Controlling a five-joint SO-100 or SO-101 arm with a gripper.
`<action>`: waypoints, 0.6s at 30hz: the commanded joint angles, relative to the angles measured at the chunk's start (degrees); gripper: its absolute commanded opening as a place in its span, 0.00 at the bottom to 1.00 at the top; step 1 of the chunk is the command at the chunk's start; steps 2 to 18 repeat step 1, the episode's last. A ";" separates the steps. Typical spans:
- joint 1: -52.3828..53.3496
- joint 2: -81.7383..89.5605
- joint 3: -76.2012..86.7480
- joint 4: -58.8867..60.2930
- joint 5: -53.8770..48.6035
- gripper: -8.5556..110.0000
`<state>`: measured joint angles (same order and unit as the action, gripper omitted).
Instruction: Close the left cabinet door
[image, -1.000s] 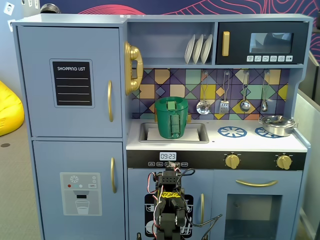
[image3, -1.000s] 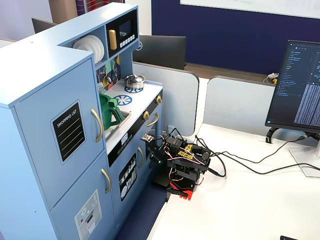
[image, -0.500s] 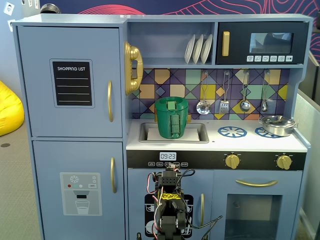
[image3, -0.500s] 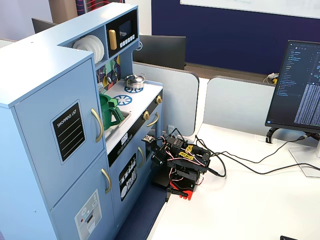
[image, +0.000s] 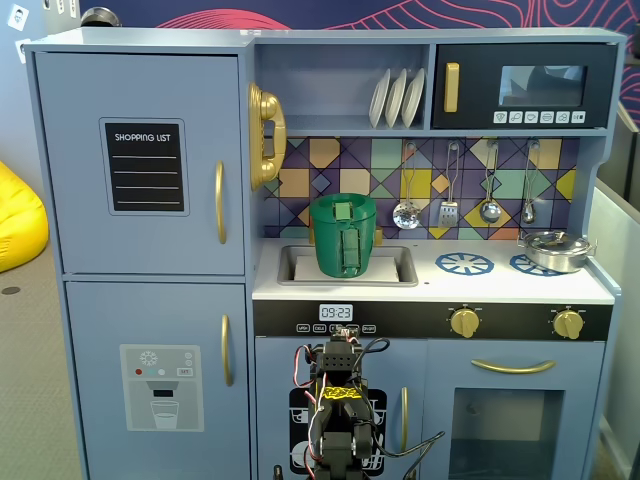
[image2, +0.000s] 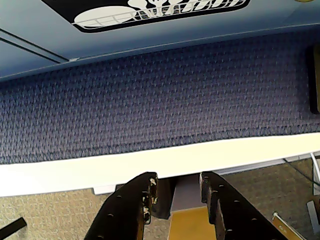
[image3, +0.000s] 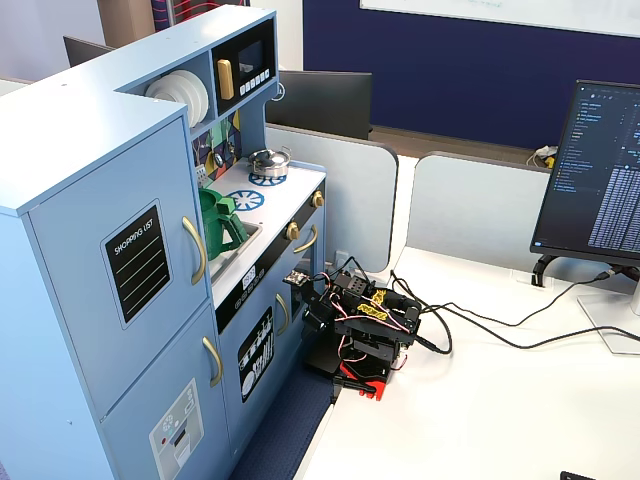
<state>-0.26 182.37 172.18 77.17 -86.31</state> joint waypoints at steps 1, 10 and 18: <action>-0.18 -0.26 -0.44 10.63 -0.35 0.08; -0.18 -0.26 -0.44 10.63 -0.35 0.08; -0.18 -0.26 -0.44 10.63 -0.35 0.08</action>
